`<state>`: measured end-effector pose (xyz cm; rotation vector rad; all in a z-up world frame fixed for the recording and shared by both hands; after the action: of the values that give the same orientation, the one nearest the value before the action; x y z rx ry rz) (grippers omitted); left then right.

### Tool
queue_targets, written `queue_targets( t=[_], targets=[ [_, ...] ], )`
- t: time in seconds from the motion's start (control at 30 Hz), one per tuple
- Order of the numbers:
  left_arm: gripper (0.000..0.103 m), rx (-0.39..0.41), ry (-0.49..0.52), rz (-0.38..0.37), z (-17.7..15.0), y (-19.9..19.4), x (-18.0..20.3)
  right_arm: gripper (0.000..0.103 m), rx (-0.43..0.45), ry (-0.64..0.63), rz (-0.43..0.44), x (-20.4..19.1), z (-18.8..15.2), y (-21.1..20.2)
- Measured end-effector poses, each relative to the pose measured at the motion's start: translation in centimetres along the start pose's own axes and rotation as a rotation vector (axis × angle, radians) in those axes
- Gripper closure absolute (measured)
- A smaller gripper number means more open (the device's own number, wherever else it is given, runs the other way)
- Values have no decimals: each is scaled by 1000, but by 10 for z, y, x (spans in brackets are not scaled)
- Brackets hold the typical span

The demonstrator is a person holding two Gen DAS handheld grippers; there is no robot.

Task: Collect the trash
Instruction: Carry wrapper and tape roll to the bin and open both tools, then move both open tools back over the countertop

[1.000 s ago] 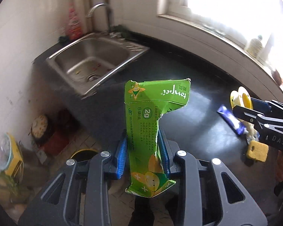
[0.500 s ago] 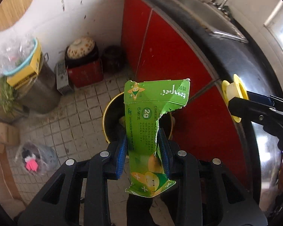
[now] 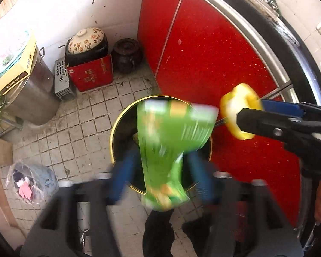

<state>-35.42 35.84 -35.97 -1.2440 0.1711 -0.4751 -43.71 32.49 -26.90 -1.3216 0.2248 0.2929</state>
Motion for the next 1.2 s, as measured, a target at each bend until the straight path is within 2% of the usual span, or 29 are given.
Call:
queue_targets(
  t=[0.03, 0.2, 0.27, 0.33, 0.37, 0.47, 0.57, 0.63, 0.7, 0.83, 1.0, 1.1, 1.2],
  targets=[
    [27, 9, -1, 2, 1, -2, -1, 34, 8, -1, -2, 1, 1, -2],
    [27, 14, 26, 17, 4, -20, -4, 32, 30, 9, 9, 3, -2, -32],
    [23, 25, 40, 22, 6, -33, -2, 24, 64, 25, 19, 5, -7, -58],
    [19, 44, 72, 34, 10, -52, 4, 21, 117, 47, 30, 11, -15, -94],
    [15, 58, 93, 36, 13, -65, 12, 16, 142, 59, 29, 16, -19, -110],
    [10, 110, 190, 26, 26, -102, 44, 13, 240, 128, -8, 45, -38, -177],
    [7, 153, 301, -8, 38, -133, 93, 12, 337, 215, -93, 83, -64, -241],
    [7, 182, 402, -65, 46, -152, 143, 12, 398, 299, -166, 116, -91, -283],
    [7, 206, 499, -150, 50, -167, 199, 12, 443, 384, -225, 146, -118, -316],
    [7, 202, 698, -328, 42, -186, 308, 12, 538, 595, -367, 205, -190, -380],
    [7, 178, 948, -493, 2, -213, 431, 12, 625, 836, -499, 253, -291, -433],
    [7, 137, 1033, -553, -29, -224, 481, 12, 651, 962, -549, 271, -348, -450],
    [7, 114, 1106, -601, -63, -236, 511, 12, 672, 1065, -571, 280, -401, -459]
  ],
)
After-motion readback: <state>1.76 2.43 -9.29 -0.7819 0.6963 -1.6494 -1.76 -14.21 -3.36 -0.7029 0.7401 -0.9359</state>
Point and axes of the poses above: each gripper's, at about its wrist camera, not at the fingertips, and y roughly the way its jaws point, x to its right, z to its top, the point moved 6 cm from there along y, roughly the way its jaws point, and after that the axes turned 8 degrees about y, right-handed, at the moved point
